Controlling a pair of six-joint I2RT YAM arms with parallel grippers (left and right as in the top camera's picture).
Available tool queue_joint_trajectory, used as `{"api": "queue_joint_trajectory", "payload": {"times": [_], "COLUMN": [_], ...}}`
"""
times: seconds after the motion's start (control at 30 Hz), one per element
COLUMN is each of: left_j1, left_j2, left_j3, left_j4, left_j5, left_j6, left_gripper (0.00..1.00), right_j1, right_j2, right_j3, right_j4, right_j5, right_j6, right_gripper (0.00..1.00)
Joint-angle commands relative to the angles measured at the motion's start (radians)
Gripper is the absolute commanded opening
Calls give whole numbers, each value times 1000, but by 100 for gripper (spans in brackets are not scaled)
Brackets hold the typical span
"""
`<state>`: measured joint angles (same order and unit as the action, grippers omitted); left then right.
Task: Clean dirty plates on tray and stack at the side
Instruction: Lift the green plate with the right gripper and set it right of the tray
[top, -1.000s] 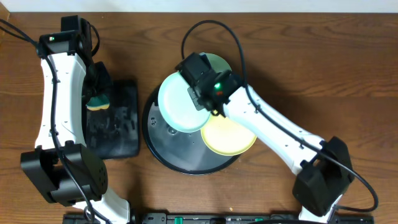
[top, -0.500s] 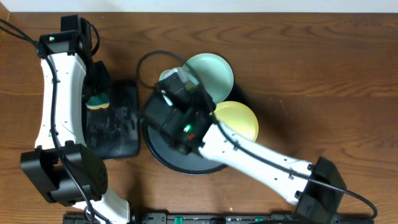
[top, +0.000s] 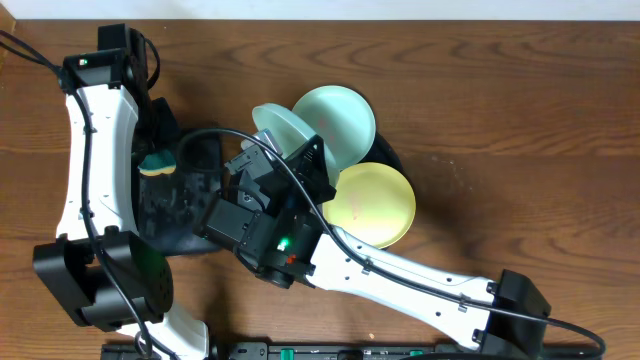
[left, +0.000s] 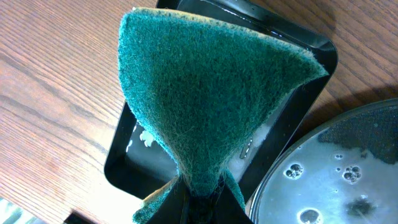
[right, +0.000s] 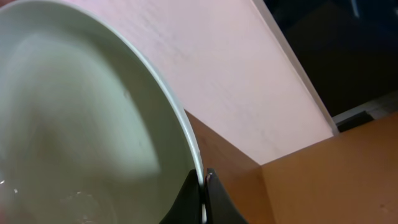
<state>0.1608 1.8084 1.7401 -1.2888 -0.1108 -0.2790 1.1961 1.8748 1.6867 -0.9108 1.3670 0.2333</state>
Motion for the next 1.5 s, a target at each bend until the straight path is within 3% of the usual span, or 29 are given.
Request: {"api": "queue_joint_trajectory", "payload": {"times": [0.0, 0.2, 0.47, 0.83, 1.1, 1.33, 1.47], "left_j1": [1, 1, 1, 1, 1, 1, 1], "left_j2": [-11, -11, -11, -11, -11, -11, -11], "left_j3": [11, 11, 11, 11, 11, 11, 11], "left_j4": [-2, -5, -5, -9, -12, -16, -16], "left_j5": [-6, -6, -6, -6, -6, -6, -6], "left_j6": [20, 20, 20, 20, 20, 20, 20], "left_gripper": [8, 7, 7, 7, 8, 7, 8], "right_j1": [3, 0, -52, -424, -720, -978, -1126], "right_j2": [-60, -95, -97, -95, -99, -152, -201], "right_j3": [8, 8, 7, -10, -10, -10, -10], "right_j4": [3, 3, -7, -25, -33, -129, -209], "right_j5": [72, 12, -230, -1228, -1717, -1752, -1622], "right_j6": [-3, -3, -2, -3, -33, -35, -37], "right_gripper": [1, 1, 1, 1, 1, 1, 1]}}
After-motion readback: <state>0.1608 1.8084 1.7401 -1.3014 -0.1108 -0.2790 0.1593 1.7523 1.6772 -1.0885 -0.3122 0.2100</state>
